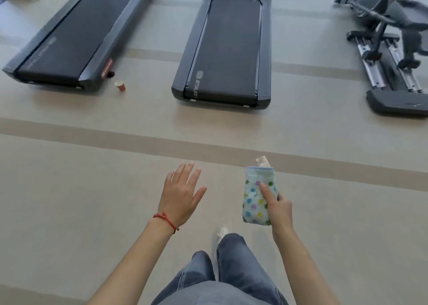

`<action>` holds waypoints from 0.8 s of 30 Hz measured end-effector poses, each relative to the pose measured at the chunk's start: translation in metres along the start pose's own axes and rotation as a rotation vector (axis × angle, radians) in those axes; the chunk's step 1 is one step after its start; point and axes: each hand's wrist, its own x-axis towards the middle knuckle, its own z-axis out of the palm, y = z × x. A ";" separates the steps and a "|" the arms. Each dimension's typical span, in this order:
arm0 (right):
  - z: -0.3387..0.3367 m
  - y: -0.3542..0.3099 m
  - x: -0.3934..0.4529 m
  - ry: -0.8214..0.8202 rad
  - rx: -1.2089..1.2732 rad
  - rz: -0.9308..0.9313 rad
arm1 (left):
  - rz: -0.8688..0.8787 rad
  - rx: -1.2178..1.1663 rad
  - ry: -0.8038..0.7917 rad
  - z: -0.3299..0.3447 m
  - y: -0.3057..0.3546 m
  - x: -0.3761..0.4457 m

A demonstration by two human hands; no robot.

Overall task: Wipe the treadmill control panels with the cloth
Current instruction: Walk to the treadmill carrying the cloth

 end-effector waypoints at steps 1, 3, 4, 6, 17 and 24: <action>0.005 -0.006 0.011 0.009 0.005 -0.003 | 0.007 -0.004 -0.004 0.003 -0.004 0.014; 0.016 -0.021 0.036 0.020 0.012 -0.008 | 0.013 -0.007 -0.004 0.008 -0.014 0.045; 0.021 -0.030 0.049 0.023 0.015 -0.008 | 0.015 -0.007 -0.004 0.011 -0.018 0.063; 0.032 -0.050 0.080 0.027 0.023 -0.009 | 0.016 -0.009 -0.006 0.015 -0.026 0.101; 0.088 -0.222 0.251 -0.011 0.030 -0.063 | -0.009 0.004 0.019 0.002 -0.058 0.337; 0.128 -0.304 0.353 -0.008 0.032 -0.063 | -0.001 -0.011 0.034 0.007 -0.088 0.477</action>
